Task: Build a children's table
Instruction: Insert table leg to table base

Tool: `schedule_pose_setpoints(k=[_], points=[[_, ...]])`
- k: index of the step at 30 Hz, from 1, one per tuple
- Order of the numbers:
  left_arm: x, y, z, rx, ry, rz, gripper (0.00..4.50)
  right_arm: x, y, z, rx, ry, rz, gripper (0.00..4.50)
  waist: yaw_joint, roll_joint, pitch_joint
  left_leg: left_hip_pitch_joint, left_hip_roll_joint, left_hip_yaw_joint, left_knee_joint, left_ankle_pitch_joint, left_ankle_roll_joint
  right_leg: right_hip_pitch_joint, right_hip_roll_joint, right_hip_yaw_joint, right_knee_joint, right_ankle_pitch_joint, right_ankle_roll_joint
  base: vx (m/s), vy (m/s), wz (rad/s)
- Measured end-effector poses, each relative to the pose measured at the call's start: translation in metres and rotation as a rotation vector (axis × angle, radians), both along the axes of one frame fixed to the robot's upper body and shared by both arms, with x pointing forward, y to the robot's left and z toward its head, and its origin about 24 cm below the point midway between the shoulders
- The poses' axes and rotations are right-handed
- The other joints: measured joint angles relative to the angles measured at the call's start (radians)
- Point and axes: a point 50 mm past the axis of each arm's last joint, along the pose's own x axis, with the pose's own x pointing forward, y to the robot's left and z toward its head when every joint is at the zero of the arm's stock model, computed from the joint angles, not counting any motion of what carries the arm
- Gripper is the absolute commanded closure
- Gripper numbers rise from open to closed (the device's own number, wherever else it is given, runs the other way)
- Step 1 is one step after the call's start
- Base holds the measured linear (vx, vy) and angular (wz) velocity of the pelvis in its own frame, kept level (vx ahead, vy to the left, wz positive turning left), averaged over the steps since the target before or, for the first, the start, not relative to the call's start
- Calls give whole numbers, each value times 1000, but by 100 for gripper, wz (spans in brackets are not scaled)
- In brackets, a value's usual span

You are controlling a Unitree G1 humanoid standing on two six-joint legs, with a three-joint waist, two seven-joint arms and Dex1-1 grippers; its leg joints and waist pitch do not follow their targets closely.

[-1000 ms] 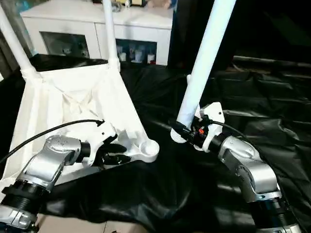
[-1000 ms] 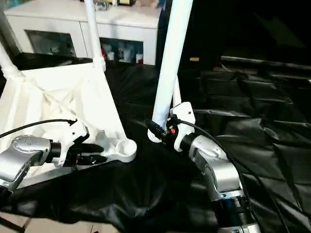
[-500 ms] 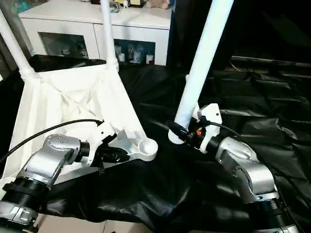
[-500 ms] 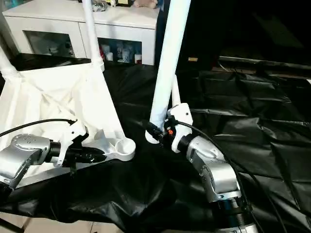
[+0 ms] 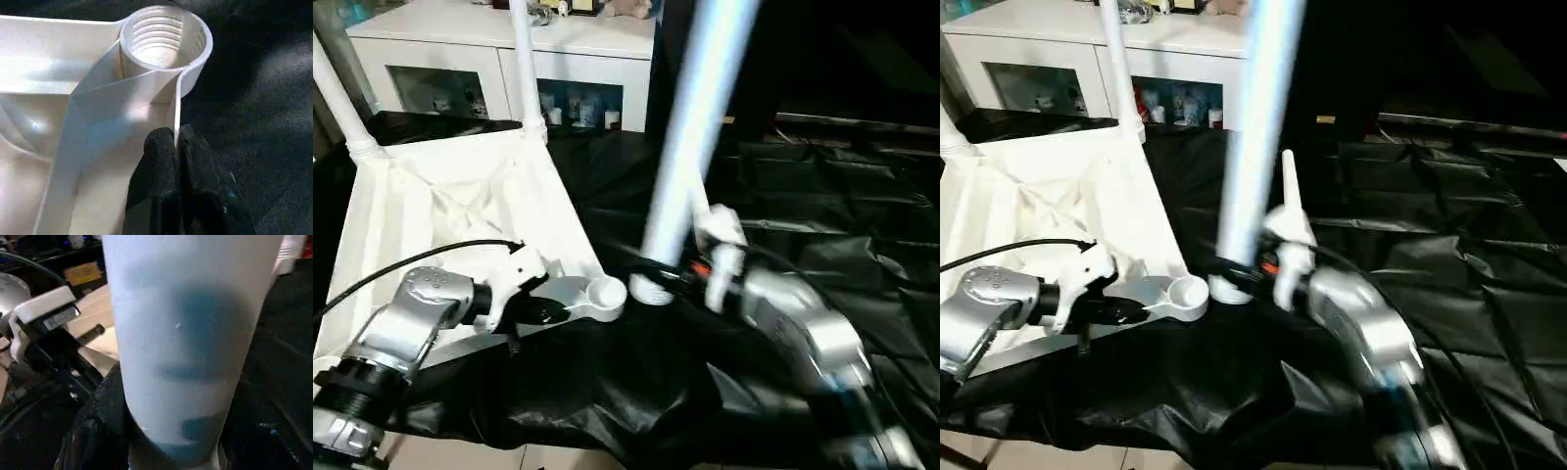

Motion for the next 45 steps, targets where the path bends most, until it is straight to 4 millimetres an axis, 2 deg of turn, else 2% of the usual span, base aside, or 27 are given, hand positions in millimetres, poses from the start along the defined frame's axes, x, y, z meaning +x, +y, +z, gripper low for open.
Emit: schedule_pose_setpoints(k=[3,12,17,22,32,45], points=[[1,-4,1,-6,-21,-6,450,8,8,-8,-39,29,11,256,0,-3,2,-3,0,2,-1,0,0,-2,-1,1,-2,2,-4,0,0,0],[1,-7,1,-8,-37,-5,450,17,31,-16,-61,27,64,256,0,-12,4,-2,1,4,-4,1,-1,-3,0,0,-1,1,-4,0,0,0],[0,-5,3,-9,-48,-4,450,23,35,-17,-64,14,61,256,-1,-24,10,-1,2,5,-5,1,-2,-3,-1,1,-2,1,-4,0,0,0],[0,-2,4,-4,-59,14,450,27,40,-20,-27,18,47,256,-7,-28,12,0,3,8,-6,1,-2,-4,0,2,-1,1,-4,0,0,0],[-3,-1,5,-4,-67,19,450,27,36,-29,114,100,22,257,-13,-28,13,0,11,19,-6,1,-2,-5,0,1,-2,0,-5,0,0,0],[-2,-2,5,-7,-72,24,450,17,31,-49,259,49,-86,257,-8,-25,15,0,12,20,-7,1,-2,-5,0,1,-2,0,-5,0,0,0]])
